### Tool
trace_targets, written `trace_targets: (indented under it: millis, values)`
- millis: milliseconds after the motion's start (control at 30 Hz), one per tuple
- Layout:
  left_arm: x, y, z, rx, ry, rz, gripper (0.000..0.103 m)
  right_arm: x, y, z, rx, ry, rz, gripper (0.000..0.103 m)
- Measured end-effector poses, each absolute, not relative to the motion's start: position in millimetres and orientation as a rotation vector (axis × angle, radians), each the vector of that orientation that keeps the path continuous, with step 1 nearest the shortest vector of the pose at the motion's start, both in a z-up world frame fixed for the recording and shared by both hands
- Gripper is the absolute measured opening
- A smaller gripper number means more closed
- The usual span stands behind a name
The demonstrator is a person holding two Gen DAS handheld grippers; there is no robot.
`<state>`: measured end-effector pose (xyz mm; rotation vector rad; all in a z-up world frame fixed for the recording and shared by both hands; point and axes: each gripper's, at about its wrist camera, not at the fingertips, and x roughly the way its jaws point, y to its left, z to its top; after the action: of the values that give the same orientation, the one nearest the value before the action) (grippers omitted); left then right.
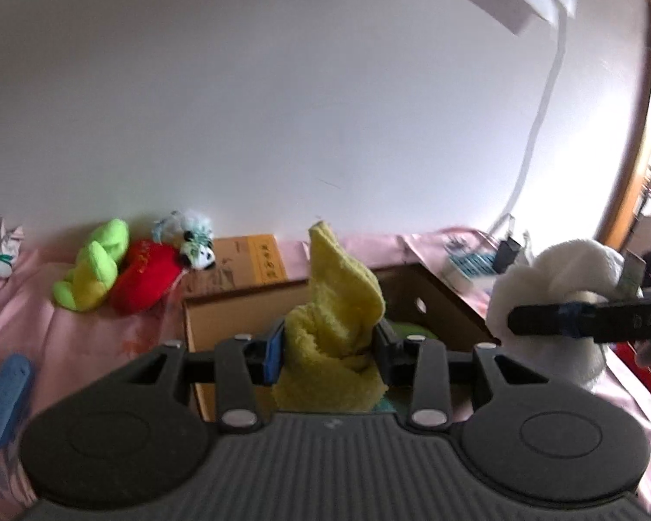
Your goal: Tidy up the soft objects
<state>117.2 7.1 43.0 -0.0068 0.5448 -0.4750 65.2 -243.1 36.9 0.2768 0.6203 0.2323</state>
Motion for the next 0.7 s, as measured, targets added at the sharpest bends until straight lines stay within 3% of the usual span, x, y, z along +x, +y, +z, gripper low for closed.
trace_targets:
  millis: [567, 667, 700]
  values:
    - [201.4, -19.9, -26.6, 0.004, 0.668, -0.312, 0.043, 158.8, -231.4, -38.1, 0.241, 0.655, 0.230, 0.042]
    - [213.9, -20.4, -39.2, 0.018, 0.697, -0.296, 0.050, 168.7, -230.7, -53.9, 0.240, 0.706, 0.246, 0.042]
    - [216.7, -20.6, -42.0, 0.020, 0.705, -0.294, 0.057, 170.5, -230.2, -57.5, 0.236, 0.716, 0.249, 0.043]
